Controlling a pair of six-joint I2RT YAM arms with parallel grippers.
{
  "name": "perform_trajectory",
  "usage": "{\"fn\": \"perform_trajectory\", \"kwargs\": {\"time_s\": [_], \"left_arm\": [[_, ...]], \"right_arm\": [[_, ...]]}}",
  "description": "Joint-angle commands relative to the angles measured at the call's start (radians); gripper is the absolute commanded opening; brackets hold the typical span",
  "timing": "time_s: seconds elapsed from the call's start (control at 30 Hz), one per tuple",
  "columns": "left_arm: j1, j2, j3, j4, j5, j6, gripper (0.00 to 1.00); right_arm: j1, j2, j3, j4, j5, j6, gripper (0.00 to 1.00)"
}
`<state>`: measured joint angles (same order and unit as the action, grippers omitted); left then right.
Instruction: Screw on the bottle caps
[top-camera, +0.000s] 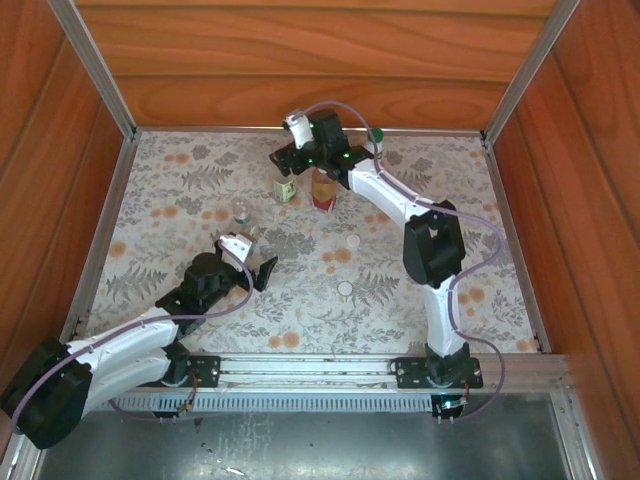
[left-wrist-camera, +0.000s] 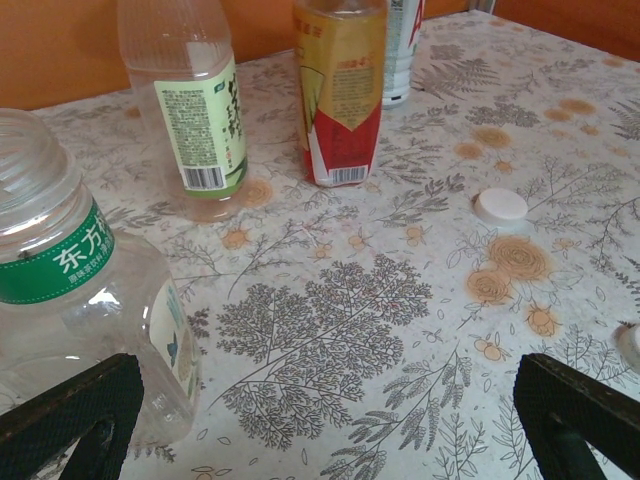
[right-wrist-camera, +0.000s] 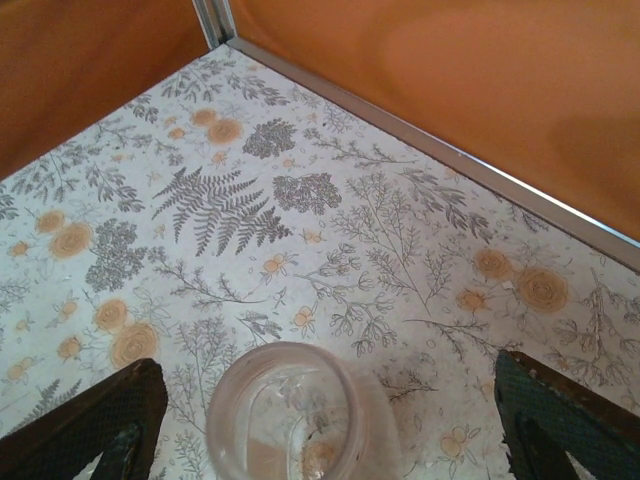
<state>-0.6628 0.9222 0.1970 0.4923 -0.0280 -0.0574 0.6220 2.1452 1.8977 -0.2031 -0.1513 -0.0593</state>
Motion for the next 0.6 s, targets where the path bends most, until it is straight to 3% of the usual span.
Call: {"fn": "perform_trajectory", "kwargs": {"time_s": [0.0,0.43,0.57], "left_arm": [[0.005,-0.003,0.010,-0.011,0.016,-0.003,1.00],[0.006,-0.006,0.009,-0.015,0.017,0.001,1.00],[0.006,-0.008,0.009,-0.015,0.017,0.004,1.00]], "right_arm": [[0.004,0.034,0.061,-0.036,-0.026,-0.017,0.84],[0.005,0.066,0.102,-0.061,-0.045,-0.016,0.44],[0.015,0.019,0.057,-0.043,-0.048,-0.020,0.43]]}}
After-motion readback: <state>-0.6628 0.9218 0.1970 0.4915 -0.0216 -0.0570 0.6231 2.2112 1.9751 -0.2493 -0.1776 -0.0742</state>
